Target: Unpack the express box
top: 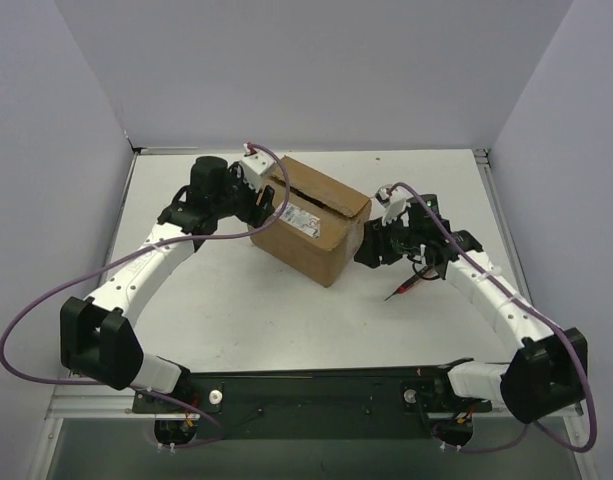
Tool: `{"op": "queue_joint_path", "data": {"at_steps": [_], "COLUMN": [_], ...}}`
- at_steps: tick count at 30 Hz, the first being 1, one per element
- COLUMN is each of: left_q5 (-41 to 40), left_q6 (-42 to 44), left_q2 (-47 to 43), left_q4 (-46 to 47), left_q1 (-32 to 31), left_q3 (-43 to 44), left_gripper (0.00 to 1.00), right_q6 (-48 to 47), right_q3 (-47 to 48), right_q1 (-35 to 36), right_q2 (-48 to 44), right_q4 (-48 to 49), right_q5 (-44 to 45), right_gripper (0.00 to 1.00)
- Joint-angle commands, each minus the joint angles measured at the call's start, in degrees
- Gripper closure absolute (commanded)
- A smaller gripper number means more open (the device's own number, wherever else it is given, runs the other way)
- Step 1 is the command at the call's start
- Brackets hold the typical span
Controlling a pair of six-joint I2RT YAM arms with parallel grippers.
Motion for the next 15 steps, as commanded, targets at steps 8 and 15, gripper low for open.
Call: {"op": "queue_joint_path", "data": {"at_steps": [8, 15], "left_q5": [-6.0, -5.2], "left_q6": [-2.7, -9.1], "left_q2": [-5.2, -3.4], "left_q4": [3.5, 6.2], "left_q1": [0.9, 4.4], "left_q3": [-2.4, -5.5], "left_gripper": [0.31, 0.48], "right_q6": [-7.0, -13.2], "right_q3": [17.7, 23.1], "right_q1": [2.2, 15.0], "right_q2": [-2.9, 5.8], "right_q4": [-5.6, 7.5], "right_q5": [11.5, 20.8], "right_gripper": [0.39, 0.28]}}
